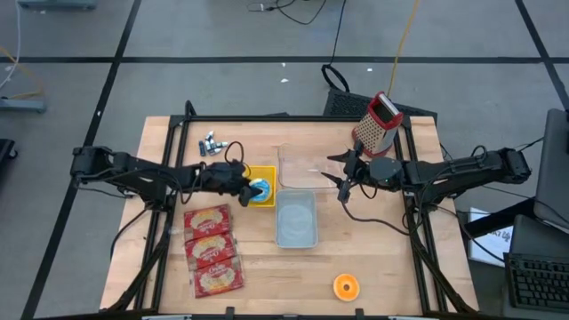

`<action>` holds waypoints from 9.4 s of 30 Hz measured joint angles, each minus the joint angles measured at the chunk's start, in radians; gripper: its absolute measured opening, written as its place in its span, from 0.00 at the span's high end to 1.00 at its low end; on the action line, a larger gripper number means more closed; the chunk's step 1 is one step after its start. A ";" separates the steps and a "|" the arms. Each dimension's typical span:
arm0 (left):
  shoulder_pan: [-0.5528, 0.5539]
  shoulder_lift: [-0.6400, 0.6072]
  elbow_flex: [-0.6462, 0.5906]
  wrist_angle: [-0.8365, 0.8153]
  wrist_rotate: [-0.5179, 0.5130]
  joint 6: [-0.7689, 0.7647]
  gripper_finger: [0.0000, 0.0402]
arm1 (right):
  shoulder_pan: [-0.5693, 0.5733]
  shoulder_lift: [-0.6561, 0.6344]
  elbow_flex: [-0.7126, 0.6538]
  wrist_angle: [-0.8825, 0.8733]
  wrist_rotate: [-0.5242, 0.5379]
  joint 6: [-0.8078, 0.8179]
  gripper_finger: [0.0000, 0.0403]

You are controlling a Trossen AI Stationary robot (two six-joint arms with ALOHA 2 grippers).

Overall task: Pick & Place Food Item
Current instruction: Put the blue doughnut into the yellow bin, then put the light blue doughnut into the yellow bin

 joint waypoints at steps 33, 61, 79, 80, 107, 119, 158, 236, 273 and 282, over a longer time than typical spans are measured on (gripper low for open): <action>0.048 0.001 0.045 -0.217 0.021 0.101 0.39 | 0.000 0.000 0.000 -0.023 0.000 0.013 0.44; -0.016 0.001 0.374 -0.757 -0.146 0.245 0.39 | 0.000 0.000 0.000 -0.051 0.000 0.010 0.44; -0.079 0.135 0.391 -0.688 -0.104 0.465 0.39 | 0.000 0.000 0.000 -0.051 0.000 0.010 0.43; -0.091 0.151 0.391 -0.672 -0.109 0.480 0.39 | 0.000 0.000 0.000 -0.052 0.000 0.010 0.43; -0.118 0.264 0.390 -0.587 -0.098 0.502 0.75 | 0.000 0.000 0.000 -0.055 0.002 0.010 0.44; -0.118 0.225 0.430 -0.601 -0.026 0.501 0.98 | 0.000 0.000 0.000 -0.056 0.003 0.010 0.44; -0.147 0.226 0.438 -0.644 -0.055 0.431 0.53 | 0.000 0.000 0.000 -0.058 0.002 0.006 0.44; -0.164 -0.042 0.259 -0.012 -0.247 0.503 0.37 | 0.686 0.653 0.120 -0.162 -0.397 0.891 0.58; -0.172 0.099 0.260 0.370 -0.197 0.480 0.37 | 0.242 0.217 0.117 0.072 0.298 -0.210 0.89; -0.169 0.145 0.308 0.393 -0.298 0.662 0.37 | 0.089 0.349 0.117 0.346 0.292 -0.322 0.89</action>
